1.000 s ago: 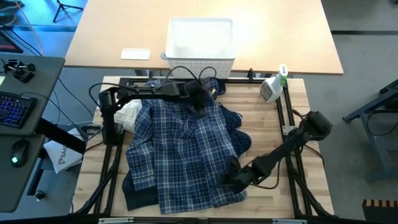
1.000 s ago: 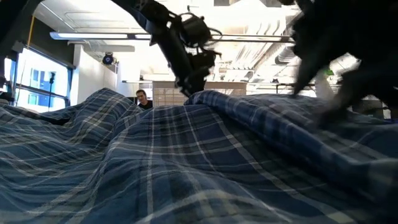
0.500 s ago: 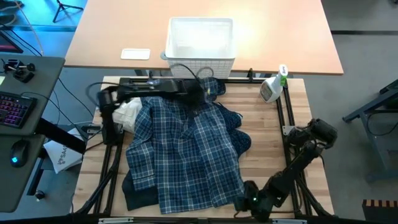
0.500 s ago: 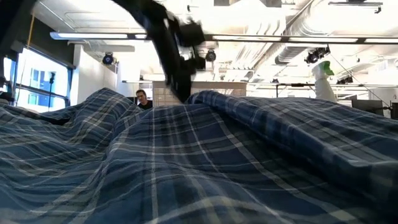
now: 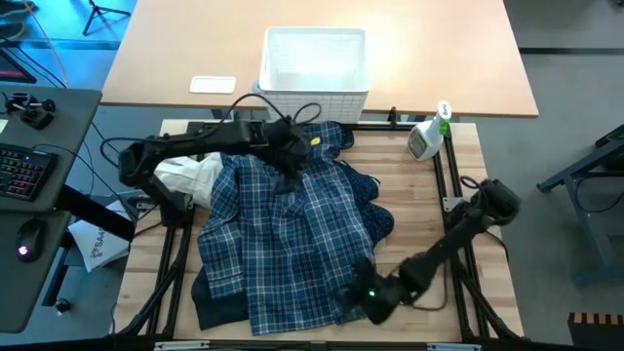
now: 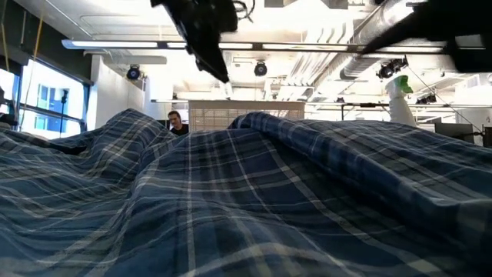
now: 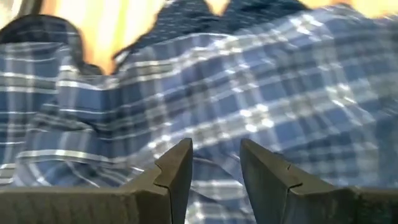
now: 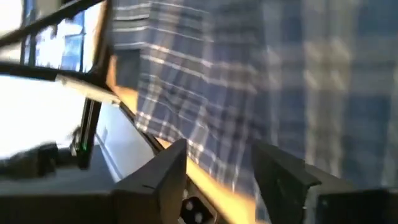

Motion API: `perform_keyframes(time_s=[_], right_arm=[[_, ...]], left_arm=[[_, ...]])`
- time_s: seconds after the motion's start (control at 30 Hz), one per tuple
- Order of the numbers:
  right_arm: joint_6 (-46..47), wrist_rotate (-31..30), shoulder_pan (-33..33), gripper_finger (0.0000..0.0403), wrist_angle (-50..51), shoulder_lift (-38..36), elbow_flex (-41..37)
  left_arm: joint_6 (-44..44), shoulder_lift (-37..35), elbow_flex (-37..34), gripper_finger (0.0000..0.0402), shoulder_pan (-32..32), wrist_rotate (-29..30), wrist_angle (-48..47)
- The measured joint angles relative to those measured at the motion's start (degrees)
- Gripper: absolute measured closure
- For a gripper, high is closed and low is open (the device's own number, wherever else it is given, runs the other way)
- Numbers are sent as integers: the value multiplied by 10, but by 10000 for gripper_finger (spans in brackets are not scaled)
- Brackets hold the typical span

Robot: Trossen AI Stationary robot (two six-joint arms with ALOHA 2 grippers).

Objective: Fold laundry
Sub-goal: Fold the blue plaid flannel shirt

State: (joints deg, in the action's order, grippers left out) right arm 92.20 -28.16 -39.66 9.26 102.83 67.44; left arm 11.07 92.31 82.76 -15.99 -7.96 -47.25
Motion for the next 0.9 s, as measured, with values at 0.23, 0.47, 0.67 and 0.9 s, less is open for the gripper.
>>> perform_keyframes(time_s=[0.23, 0.47, 0.67, 0.9], right_arm=[[-357, 153, 89, 192, 37, 0, 45], [-337, 171, 168, 223, 344, -1, 149], [-355, 289, 266, 261, 334, 0, 114], [-444, 417, 330, 286, 296, 0, 16]], left_arm=[[1, -48, 0, 280, 40, 50, -48], [-28, -98, 1, 280, 52, 114, -127], [-107, -146, 1, 280, 53, 135, -165], [-268, -210, 1, 280, 98, 155, -219]])
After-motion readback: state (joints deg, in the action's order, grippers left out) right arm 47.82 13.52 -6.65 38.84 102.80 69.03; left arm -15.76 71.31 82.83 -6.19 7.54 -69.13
